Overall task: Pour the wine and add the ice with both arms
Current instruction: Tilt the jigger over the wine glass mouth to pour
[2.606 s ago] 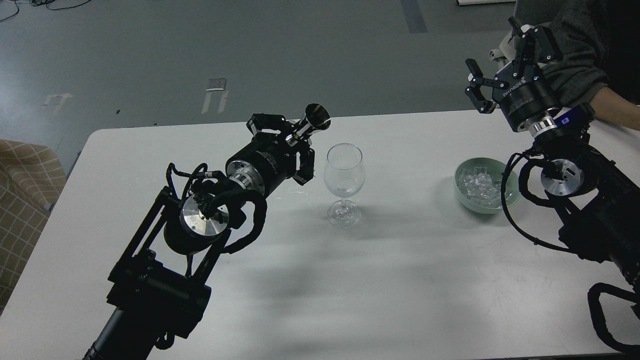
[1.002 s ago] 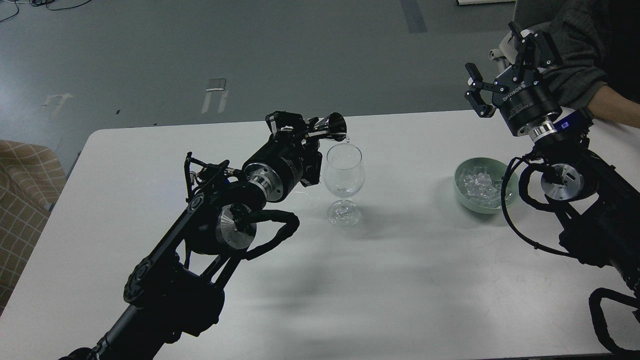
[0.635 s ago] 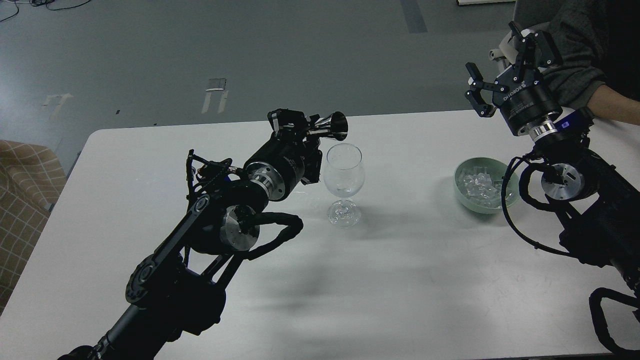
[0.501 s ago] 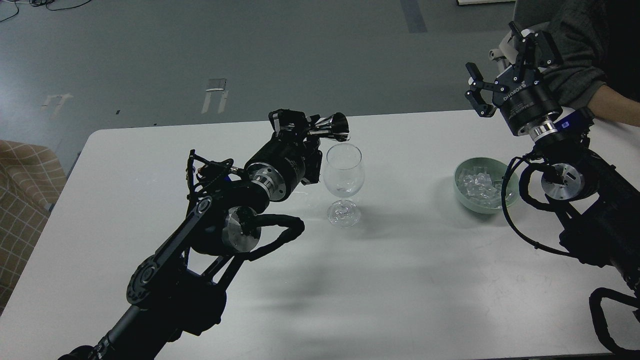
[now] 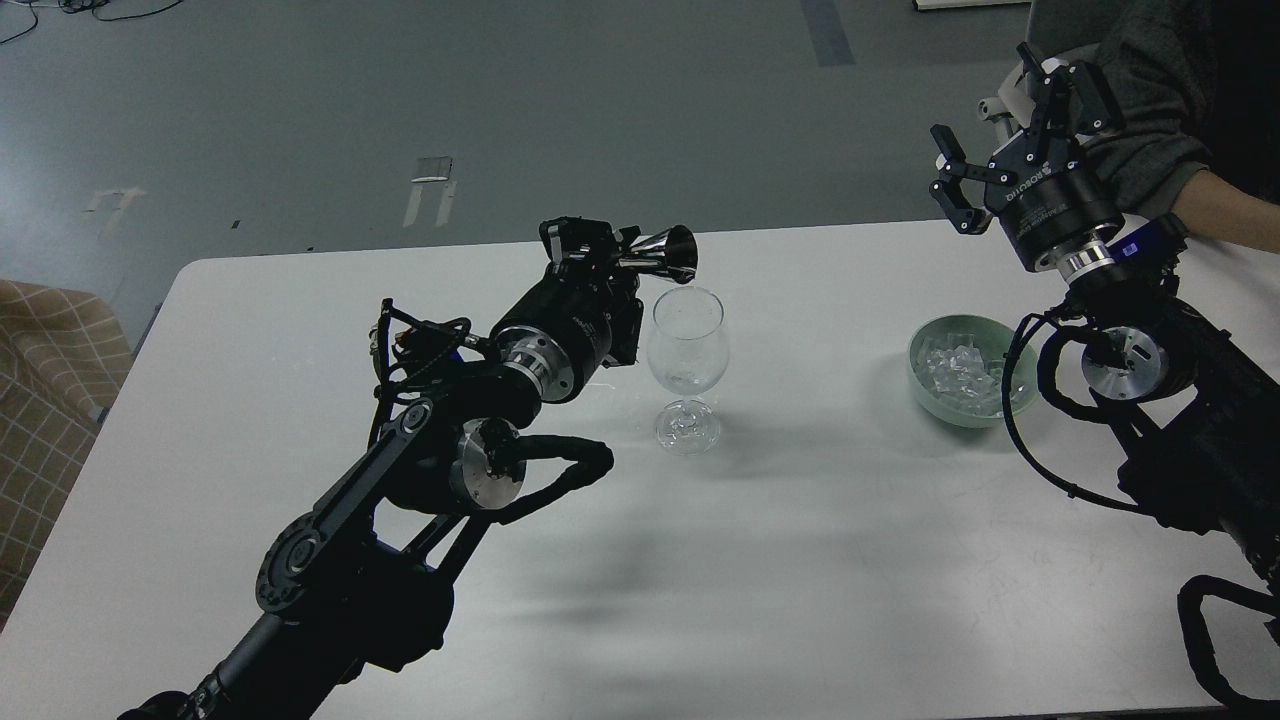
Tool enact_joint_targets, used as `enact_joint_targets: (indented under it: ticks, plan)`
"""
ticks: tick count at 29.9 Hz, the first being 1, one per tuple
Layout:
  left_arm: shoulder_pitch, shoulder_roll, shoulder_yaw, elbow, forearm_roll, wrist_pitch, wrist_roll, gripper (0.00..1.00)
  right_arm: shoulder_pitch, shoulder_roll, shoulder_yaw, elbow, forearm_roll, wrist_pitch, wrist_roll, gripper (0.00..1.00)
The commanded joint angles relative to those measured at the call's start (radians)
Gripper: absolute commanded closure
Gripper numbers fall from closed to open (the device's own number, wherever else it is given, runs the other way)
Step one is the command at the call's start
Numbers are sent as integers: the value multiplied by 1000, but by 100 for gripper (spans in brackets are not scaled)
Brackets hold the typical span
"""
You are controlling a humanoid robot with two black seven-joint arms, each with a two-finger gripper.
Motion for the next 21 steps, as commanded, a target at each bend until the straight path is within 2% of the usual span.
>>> enact_joint_targets:
  ticks: [1,15,21]
  plan:
    - [0,0,1,0,25,-11,-2,100,-1,0,0,0,0,0,0,0]
    - [5,0,8,0,79,-17,-9,100,-1,0,0,1,0,0,0,0]
    - [11,18,8,0,82,-18,-38,100,-7,2,1,3,0,-1,0,0]
